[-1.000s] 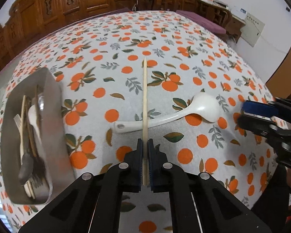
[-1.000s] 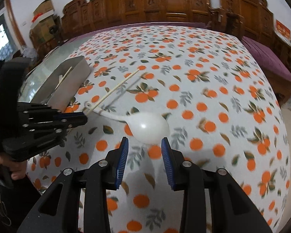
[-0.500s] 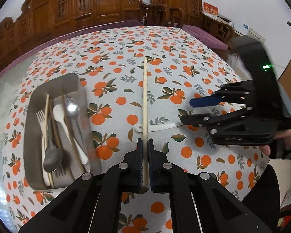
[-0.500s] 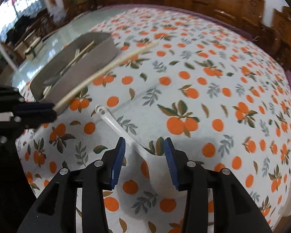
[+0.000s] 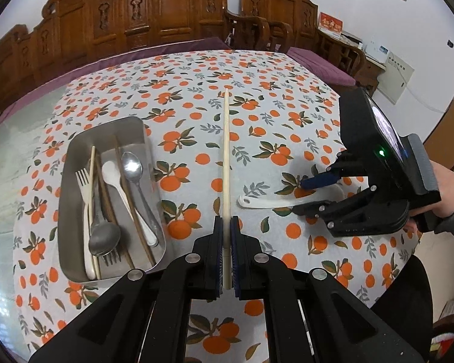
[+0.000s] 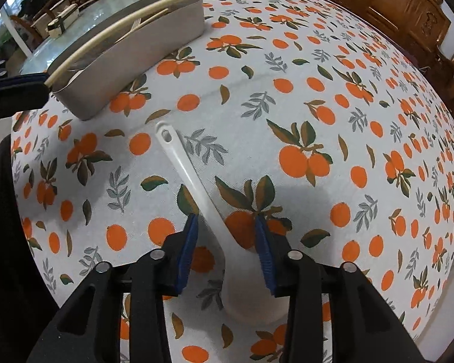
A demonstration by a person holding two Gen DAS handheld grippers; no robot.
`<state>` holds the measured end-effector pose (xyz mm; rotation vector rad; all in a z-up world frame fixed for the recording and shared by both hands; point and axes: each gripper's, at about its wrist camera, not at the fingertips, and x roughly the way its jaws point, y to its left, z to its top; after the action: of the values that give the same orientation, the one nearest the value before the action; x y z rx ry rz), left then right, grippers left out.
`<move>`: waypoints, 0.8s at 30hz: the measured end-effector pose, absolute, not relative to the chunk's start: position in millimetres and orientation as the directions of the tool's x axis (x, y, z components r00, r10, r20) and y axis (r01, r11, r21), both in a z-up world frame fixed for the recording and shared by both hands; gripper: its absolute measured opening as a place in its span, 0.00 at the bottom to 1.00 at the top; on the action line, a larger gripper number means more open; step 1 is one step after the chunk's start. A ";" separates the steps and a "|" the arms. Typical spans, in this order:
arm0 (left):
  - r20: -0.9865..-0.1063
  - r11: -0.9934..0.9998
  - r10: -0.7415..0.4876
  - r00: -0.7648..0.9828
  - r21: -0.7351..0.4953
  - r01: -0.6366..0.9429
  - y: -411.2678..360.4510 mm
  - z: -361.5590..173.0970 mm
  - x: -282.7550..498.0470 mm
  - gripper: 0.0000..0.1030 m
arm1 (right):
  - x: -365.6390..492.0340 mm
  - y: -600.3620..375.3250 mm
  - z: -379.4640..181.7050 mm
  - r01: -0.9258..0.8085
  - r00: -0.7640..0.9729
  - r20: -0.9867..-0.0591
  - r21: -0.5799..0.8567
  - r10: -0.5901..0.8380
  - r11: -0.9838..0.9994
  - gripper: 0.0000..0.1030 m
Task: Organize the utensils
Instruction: 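Grasp the white ladle handle with the right tool while the left holds the chopstick, then lower the light chopstick into the tray and open the left tool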
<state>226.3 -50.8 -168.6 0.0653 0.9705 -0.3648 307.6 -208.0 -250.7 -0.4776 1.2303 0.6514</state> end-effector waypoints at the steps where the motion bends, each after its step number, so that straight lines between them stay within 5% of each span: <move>1: -0.815 0.937 -0.274 0.511 -0.108 0.331 -49.7 -167.5 225.8 0.04 | 309.4 -209.1 -250.4 -0.677 0.190 -0.963 0.012 0.190 0.736 0.27; 2: -0.814 0.938 -0.274 0.512 -0.108 0.331 -49.6 -167.0 225.1 0.04 | 310.3 -210.1 -250.2 -0.671 0.187 -0.965 0.011 0.184 0.741 0.17; 5: -0.810 0.938 -0.275 0.519 -0.108 0.329 -48.3 -164.3 224.3 0.04 | 312.6 -213.3 -249.7 -0.653 0.179 -0.968 0.015 0.174 0.757 0.11; 24: -0.787 0.952 -0.247 0.566 -0.089 0.292 -16.0 -141.8 221.8 0.04 | 309.9 -225.0 -231.6 -0.515 0.286 -0.928 0.060 0.237 0.855 0.05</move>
<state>221.8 -16.0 -141.8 0.0529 0.9166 -0.3167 309.9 -225.0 -231.6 -0.2720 1.1796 0.5107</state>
